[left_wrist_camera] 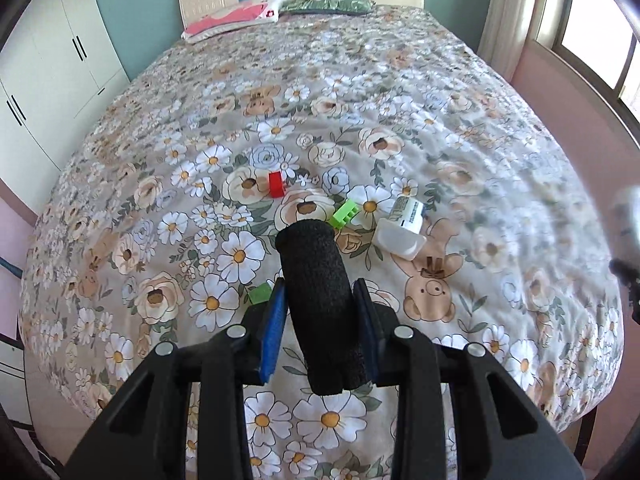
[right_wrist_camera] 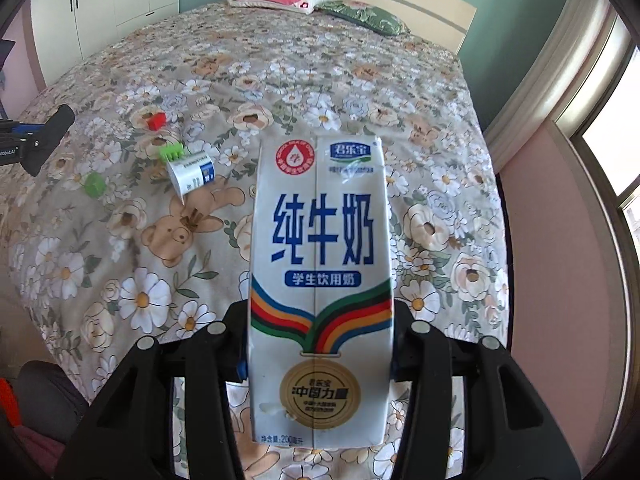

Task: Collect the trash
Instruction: 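Lift the milk carton with the right tool while the left tool lifts the black roller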

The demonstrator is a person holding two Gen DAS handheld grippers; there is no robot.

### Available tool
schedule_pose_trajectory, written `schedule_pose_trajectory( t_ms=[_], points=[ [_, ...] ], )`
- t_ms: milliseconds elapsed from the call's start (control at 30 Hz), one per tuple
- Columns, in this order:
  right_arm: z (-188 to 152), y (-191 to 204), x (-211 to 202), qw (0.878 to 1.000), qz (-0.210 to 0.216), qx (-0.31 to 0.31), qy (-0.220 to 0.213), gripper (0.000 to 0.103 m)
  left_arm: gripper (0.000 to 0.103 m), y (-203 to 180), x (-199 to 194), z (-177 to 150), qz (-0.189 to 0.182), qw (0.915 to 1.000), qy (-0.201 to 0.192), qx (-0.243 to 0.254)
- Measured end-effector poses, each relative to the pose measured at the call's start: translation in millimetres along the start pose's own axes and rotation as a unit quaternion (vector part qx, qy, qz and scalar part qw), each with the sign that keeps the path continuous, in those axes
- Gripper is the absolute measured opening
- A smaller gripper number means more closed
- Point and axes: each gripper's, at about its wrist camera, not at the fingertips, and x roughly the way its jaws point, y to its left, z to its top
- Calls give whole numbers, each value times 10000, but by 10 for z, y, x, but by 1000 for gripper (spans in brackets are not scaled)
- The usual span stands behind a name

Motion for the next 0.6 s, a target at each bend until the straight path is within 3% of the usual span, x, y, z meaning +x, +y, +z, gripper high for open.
schedule_pose_trajectory(
  t_ms=[267, 600],
  points=[
    [10, 238, -1415, 9968, -271, -125, -748, 48, 36, 44, -1270, -213, 67, 9964, -823, 184],
    [-148, 705, -2790, 9880, -549, -397, -1385, 48, 36, 171, -2624, -561, 132, 9841, -1728, 392]
  ],
)
